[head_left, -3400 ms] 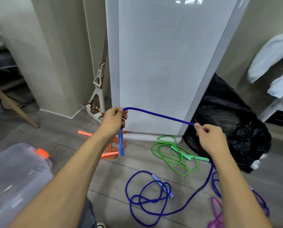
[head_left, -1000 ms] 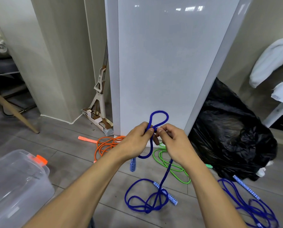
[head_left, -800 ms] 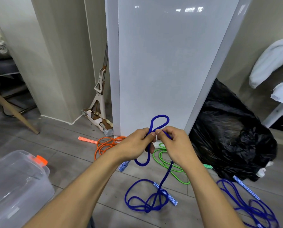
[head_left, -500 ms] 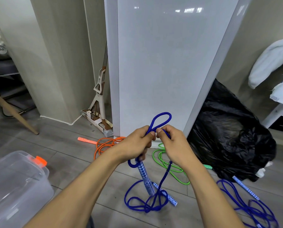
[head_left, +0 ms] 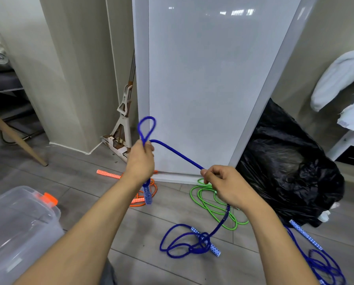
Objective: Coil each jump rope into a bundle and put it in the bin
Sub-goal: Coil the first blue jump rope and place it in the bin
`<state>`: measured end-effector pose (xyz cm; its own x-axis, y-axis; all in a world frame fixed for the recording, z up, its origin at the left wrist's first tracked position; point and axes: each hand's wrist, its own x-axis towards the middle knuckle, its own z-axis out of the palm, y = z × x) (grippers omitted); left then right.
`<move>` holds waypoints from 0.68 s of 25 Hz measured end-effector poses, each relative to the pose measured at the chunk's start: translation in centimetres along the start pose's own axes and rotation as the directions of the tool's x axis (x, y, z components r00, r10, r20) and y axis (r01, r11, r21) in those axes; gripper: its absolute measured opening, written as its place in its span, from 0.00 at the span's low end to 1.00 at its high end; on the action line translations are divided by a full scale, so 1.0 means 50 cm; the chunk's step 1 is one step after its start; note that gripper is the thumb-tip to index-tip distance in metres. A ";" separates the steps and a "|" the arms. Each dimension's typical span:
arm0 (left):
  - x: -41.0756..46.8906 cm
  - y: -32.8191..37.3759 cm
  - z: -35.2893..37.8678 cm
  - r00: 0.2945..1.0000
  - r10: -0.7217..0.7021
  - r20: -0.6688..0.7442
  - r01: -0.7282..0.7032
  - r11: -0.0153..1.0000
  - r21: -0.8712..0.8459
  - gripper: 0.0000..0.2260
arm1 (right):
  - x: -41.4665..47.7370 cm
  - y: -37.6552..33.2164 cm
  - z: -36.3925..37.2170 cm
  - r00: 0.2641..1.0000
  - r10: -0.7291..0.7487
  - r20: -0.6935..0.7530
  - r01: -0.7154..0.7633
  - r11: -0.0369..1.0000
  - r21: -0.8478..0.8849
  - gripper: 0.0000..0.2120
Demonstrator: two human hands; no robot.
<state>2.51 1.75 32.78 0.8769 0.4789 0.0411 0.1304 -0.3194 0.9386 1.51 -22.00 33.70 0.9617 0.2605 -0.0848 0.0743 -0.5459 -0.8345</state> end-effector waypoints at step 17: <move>-0.083 0.059 0.029 0.900 -0.100 0.424 0.284 0.873 -0.397 0.10 | 0.007 -0.038 0.033 0.972 -0.057 -0.229 0.119 0.956 0.267 0.13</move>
<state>-0.05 -2.38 34.90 0.9725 0.1163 -0.2016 0.1787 0.1818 0.9670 1.28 -19.56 34.38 0.9908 0.1018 0.0897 0.1150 -0.2784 -0.9536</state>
